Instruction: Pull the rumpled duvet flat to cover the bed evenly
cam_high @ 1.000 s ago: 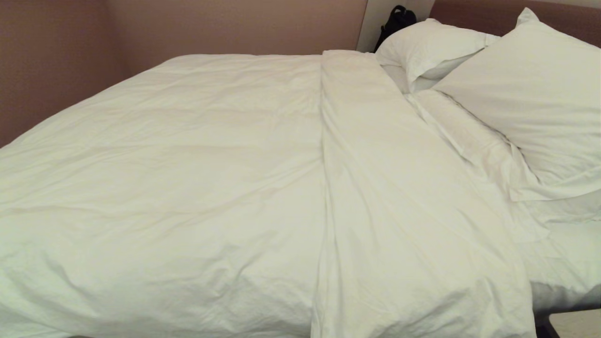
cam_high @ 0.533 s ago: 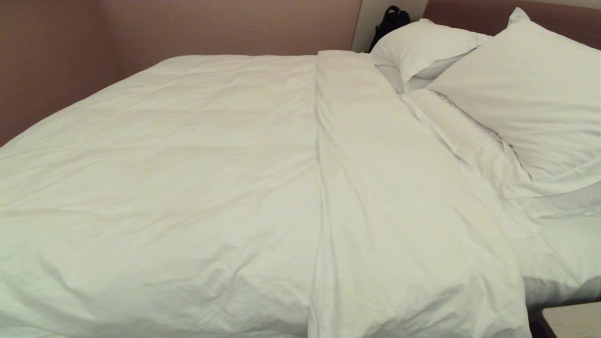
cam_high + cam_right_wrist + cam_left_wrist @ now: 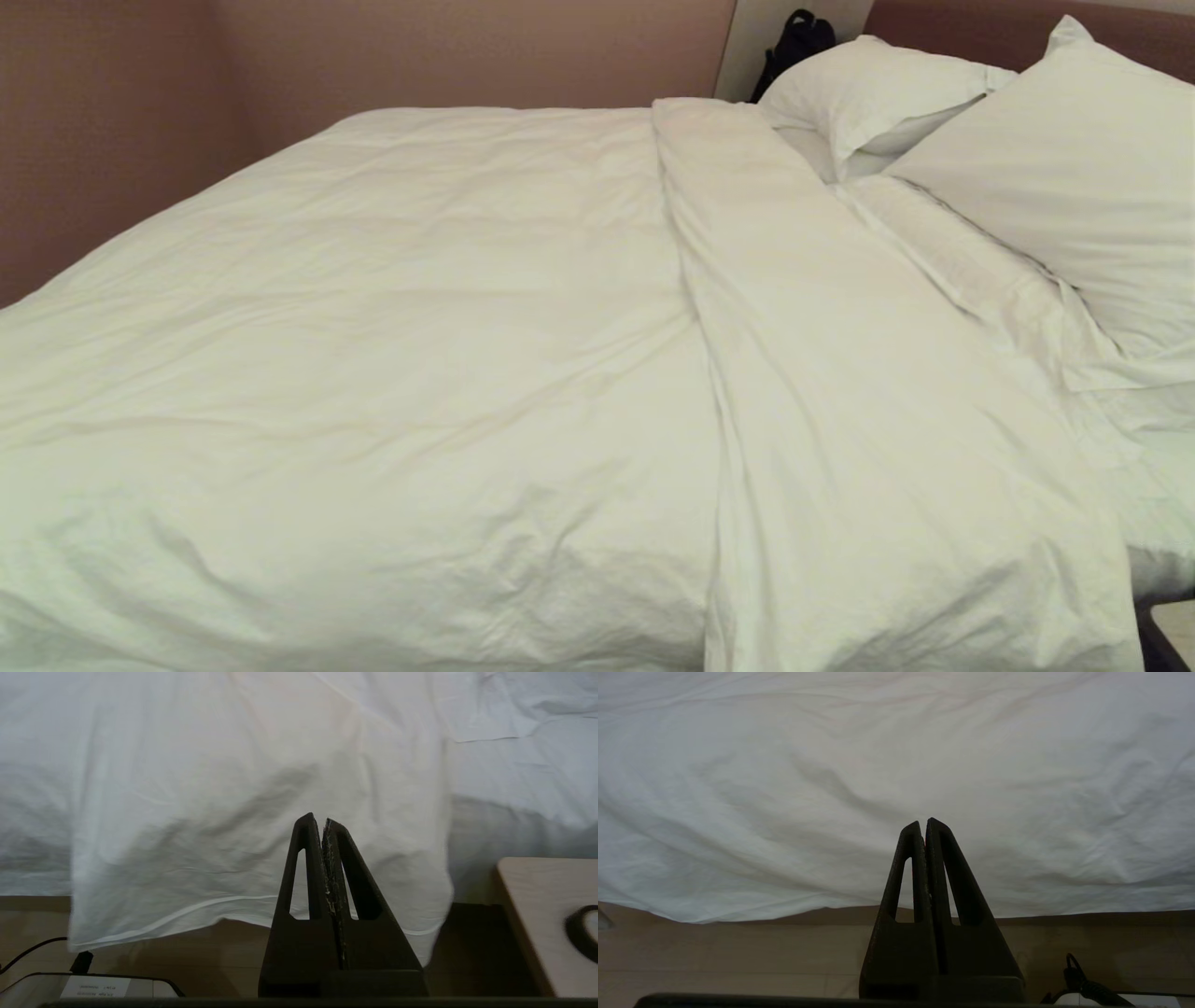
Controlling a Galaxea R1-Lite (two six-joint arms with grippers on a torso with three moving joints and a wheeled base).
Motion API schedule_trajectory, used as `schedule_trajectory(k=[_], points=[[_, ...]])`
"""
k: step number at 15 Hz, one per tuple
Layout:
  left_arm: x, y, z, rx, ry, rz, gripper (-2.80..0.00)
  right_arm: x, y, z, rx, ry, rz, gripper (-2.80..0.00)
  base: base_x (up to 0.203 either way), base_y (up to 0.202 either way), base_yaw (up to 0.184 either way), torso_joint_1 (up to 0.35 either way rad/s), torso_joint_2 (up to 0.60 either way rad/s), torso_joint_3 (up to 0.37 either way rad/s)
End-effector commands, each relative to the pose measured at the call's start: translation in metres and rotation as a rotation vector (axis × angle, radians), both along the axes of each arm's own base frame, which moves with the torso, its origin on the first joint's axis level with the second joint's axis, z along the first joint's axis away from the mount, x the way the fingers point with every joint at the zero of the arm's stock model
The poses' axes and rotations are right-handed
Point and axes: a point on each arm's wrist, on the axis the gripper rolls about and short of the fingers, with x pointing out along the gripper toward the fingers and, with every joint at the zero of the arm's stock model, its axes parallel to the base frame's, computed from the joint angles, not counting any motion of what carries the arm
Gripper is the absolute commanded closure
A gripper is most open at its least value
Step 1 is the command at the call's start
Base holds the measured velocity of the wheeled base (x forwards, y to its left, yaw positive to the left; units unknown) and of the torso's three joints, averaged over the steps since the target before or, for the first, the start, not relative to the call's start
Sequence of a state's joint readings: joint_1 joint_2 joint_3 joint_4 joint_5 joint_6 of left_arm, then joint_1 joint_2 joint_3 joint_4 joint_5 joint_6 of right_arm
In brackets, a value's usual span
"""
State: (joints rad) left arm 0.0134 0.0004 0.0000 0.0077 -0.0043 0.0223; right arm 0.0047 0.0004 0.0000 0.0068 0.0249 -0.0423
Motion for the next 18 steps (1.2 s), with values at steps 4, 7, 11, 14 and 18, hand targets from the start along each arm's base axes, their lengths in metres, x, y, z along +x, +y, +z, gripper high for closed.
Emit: schedule_trajectory(k=[4, 7, 11, 14, 18], points=[[0.0000, 0.0000, 0.0000, 0.001, 0.000, 0.000, 0.00, 0.0000, 0.0000, 0.0001, -0.001, -0.001, 0.002, 0.00, 0.000, 0.196, 0.001, 0.001, 0.00, 0.001], [0.0000, -0.0001, 0.0000, 0.001, 0.000, -0.001, 0.00, 0.0000, 0.0000, -0.0001, -0.001, 0.000, 0.003, 0.00, 0.000, 0.196, -0.001, 0.003, 0.00, 0.003], [0.0000, -0.0001, 0.0001, 0.001, -0.002, -0.003, 0.00, 0.0000, 0.0000, -0.0001, -0.001, 0.000, 0.001, 0.00, 0.000, 0.196, -0.001, 0.004, 0.00, 0.004], [0.0000, -0.0001, 0.0001, 0.001, -0.002, -0.003, 0.00, 0.0000, 0.0000, 0.0001, -0.001, -0.001, 0.000, 0.00, 0.000, 0.194, -0.001, 0.003, 0.00, 0.002], [0.0000, -0.0001, 0.0001, 0.001, -0.002, -0.001, 0.00, 0.0000, 0.0000, -0.0001, -0.001, 0.000, 0.002, 0.00, 0.000, 0.196, 0.002, 0.003, 0.00, 0.001]])
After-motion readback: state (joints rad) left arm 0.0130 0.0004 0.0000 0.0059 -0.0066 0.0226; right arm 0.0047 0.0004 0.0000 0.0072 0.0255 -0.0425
